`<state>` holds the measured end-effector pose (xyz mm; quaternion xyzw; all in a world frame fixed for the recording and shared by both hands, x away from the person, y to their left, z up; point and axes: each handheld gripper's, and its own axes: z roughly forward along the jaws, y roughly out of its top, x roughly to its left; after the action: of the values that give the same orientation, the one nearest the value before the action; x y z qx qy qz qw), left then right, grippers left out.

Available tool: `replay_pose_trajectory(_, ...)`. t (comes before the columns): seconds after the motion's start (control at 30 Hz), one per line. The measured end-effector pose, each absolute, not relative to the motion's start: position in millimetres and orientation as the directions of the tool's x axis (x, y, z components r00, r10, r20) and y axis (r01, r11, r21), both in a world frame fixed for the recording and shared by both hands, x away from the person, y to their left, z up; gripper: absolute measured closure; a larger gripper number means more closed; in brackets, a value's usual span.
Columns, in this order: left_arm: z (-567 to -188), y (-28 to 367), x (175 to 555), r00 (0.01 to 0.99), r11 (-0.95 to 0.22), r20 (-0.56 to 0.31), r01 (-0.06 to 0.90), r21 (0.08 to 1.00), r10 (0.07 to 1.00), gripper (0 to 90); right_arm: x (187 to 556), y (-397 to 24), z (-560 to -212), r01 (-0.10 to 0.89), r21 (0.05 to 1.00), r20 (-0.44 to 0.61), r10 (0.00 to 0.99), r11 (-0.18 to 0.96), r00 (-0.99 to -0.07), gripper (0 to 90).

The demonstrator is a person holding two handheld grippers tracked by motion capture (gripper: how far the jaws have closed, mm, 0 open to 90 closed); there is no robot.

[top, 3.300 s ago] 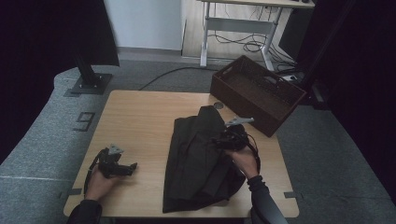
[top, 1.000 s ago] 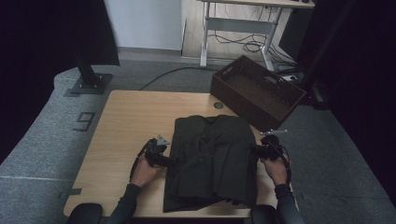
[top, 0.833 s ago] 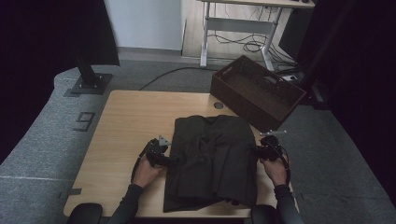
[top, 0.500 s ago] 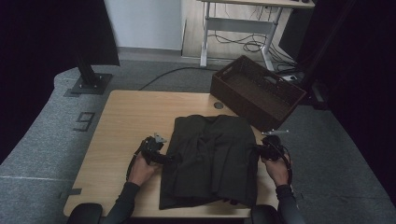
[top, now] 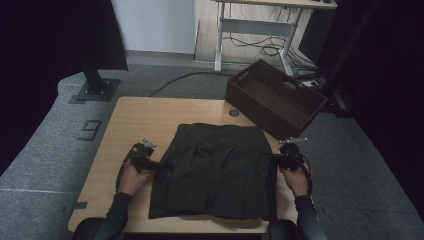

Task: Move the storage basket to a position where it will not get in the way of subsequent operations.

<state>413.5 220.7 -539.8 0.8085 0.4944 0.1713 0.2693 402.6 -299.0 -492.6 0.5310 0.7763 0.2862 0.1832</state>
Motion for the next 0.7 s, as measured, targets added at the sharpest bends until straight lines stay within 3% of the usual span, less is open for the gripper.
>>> replay_pose_trajectory(0.13, -538.6, 236.1, 411.5, 0.426, -0.350, 0.014, 0.722, 0.597, 0.904, 3.7, 404.1, -285.1, -497.5, 0.716, 0.632, 0.038, 0.911, 0.296, -0.410, 80.8)
replay_pose_trajectory(0.27, -529.4, 235.7, 406.6, 0.445, -0.404, 0.087, 0.694, 0.596, 0.891, 12.5, 401.4, -275.2, -483.8, 0.692, 0.656, 0.053, 0.896, 0.301, -0.440, 60.9)
replay_pose_trajectory(0.33, -525.9, 233.0, 402.9, 0.453, -0.383, 0.050, 0.683, 0.622, 0.890, 14.2, 398.3, -274.0, -476.4, 0.686, 0.669, 0.072, 0.893, 0.287, -0.444, 51.7)
replay_pose_trajectory(0.4, -525.6, 227.9, 397.7, 0.482, -0.368, -0.004, 0.675, 0.640, 0.876, 14.1, 393.7, -272.8, -474.3, 0.691, 0.665, 0.081, 0.892, 0.284, -0.445, 44.6)
replay_pose_trajectory(0.5, -532.4, 220.6, 390.2, 0.509, -0.406, 0.012, 0.671, 0.621, 0.860, 13.0, 383.6, -269.3, -482.6, 0.708, 0.639, 0.079, 0.890, 0.301, -0.449, 41.3)
replay_pose_trajectory(0.57, -538.3, 219.9, 387.6, 0.507, -0.404, 0.007, 0.678, 0.614, 0.862, 13.1, 378.4, -266.9, -493.1, 0.723, 0.614, 0.062, 0.894, 0.317, -0.444, 44.6)
replay_pose_trajectory(0.63, -541.0, 222.3, 386.4, 0.492, -0.375, -0.012, 0.680, 0.630, 0.870, 12.2, 373.8, -264.3, -509.5, 0.748, 0.571, 0.060, 0.892, 0.338, -0.449, 64.8)
replay_pose_trajectory(0.7, -539.8, 222.5, 387.4, 0.489, -0.385, 0.006, 0.679, 0.625, 0.872, 11.8, 371.1, -263.7, -520.2, 0.751, 0.564, 0.051, 0.893, 0.343, -0.447, 79.2)
